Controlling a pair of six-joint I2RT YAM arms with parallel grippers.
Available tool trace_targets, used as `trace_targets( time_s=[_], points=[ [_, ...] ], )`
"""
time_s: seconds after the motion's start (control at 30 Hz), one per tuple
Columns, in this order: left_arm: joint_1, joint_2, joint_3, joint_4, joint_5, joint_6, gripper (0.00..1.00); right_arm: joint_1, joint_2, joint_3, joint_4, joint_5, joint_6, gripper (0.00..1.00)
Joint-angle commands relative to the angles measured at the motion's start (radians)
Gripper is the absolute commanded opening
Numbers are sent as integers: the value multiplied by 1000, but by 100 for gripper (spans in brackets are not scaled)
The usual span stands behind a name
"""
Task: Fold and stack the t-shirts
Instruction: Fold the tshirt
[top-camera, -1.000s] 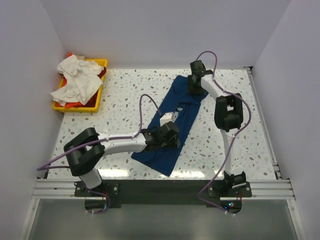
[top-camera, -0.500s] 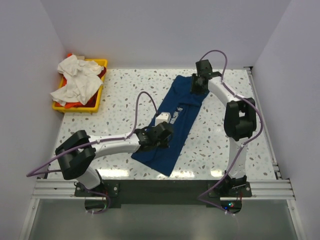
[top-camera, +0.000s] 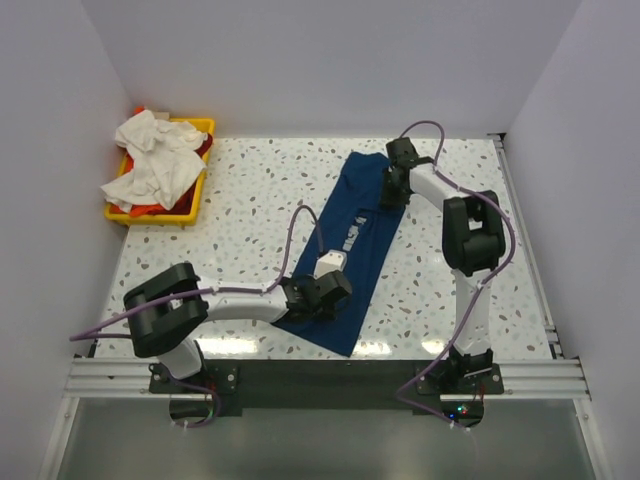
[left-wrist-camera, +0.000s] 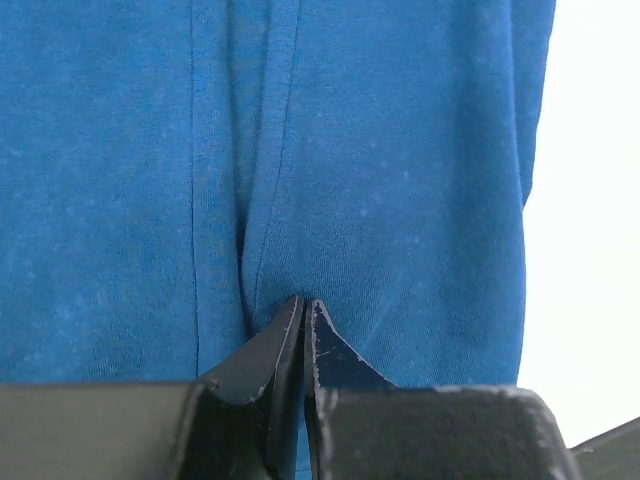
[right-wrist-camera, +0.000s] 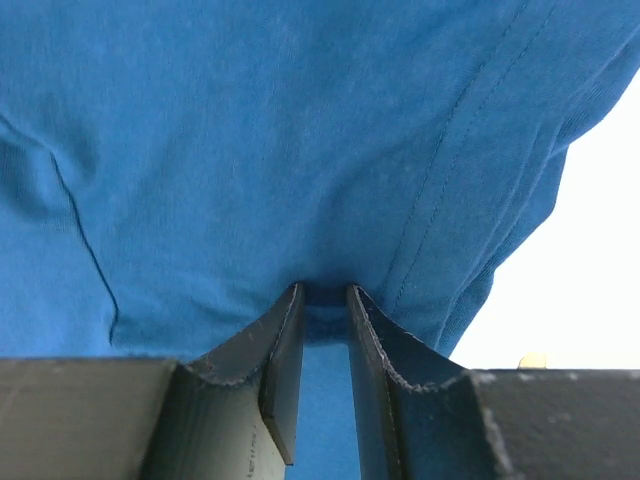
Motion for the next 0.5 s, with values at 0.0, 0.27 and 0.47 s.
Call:
trace_targets(
  time_s=[0.0, 0.27, 0.47],
  points=[
    [-15, 47, -12, 37, 52, -66, 9, -10, 81, 76, -23, 82, -29, 28],
    [-14, 161, 160, 69, 97, -112, 10, -21, 237, 350, -96, 60, -75, 30],
    [-10, 149, 231, 72, 111, -115, 14, -21, 228, 420, -133, 26, -77, 36]
  ],
)
